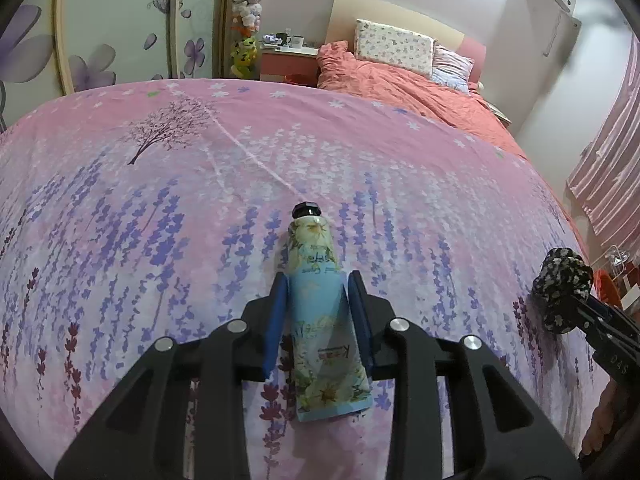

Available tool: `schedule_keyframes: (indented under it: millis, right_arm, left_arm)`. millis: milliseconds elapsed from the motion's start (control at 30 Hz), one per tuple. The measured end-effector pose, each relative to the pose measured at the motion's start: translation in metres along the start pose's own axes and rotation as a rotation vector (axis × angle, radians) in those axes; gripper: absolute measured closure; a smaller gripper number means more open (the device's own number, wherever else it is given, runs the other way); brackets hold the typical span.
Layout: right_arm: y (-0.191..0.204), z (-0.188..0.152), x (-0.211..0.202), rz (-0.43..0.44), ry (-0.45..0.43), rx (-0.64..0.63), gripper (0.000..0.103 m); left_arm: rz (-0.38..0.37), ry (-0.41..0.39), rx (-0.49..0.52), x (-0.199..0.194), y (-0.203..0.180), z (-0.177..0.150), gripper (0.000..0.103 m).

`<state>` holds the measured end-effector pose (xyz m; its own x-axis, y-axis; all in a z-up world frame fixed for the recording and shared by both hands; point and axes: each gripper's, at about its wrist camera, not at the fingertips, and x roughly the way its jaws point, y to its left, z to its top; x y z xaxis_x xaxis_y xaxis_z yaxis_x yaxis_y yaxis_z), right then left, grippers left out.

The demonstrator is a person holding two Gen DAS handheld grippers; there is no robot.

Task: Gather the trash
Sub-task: 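Lift the scrunchie with the right tool while the left tool lifts the lotion tube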

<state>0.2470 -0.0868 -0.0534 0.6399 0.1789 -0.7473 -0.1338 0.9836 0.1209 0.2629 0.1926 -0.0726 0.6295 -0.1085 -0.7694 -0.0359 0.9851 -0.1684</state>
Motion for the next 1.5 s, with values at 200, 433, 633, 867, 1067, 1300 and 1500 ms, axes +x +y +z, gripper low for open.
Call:
schedule_keyframes:
  millis: [200, 433, 633, 867, 1067, 1300, 1500]
  right_arm:
    - [0.000, 0.003, 0.013, 0.012, 0.017, 0.020, 0.060]
    - [-0.004, 0.001, 0.018, 0.019, 0.028, 0.042, 0.067]
    - [-0.011, -0.001, 0.013, 0.040, 0.023, 0.075, 0.089]
    - [-0.014, -0.002, -0.027, 0.041, -0.049, 0.075, 0.089]
    - [-0.021, -0.008, -0.066, 0.031, -0.110, 0.089, 0.089]
    - [-0.042, -0.017, -0.112, -0.006, -0.183, 0.123, 0.089]
    - [-0.066, -0.027, -0.143, -0.056, -0.239, 0.161, 0.089]
  left_arm:
    - [0.010, -0.009, 0.008, 0.000, -0.001, 0.000, 0.070]
    - [0.037, -0.012, 0.007, 0.013, -0.007, 0.015, 0.070]
    - [0.010, -0.015, 0.020, 0.013, -0.010, 0.017, 0.075]
    - [-0.002, -0.057, 0.031, -0.009, -0.020, 0.017, 0.075]
    - [-0.041, -0.105, 0.067, -0.045, -0.044, 0.017, 0.075]
    - [-0.104, -0.154, 0.138, -0.086, -0.093, 0.014, 0.075]
    - [-0.157, -0.179, 0.211, -0.111, -0.141, 0.007, 0.075]
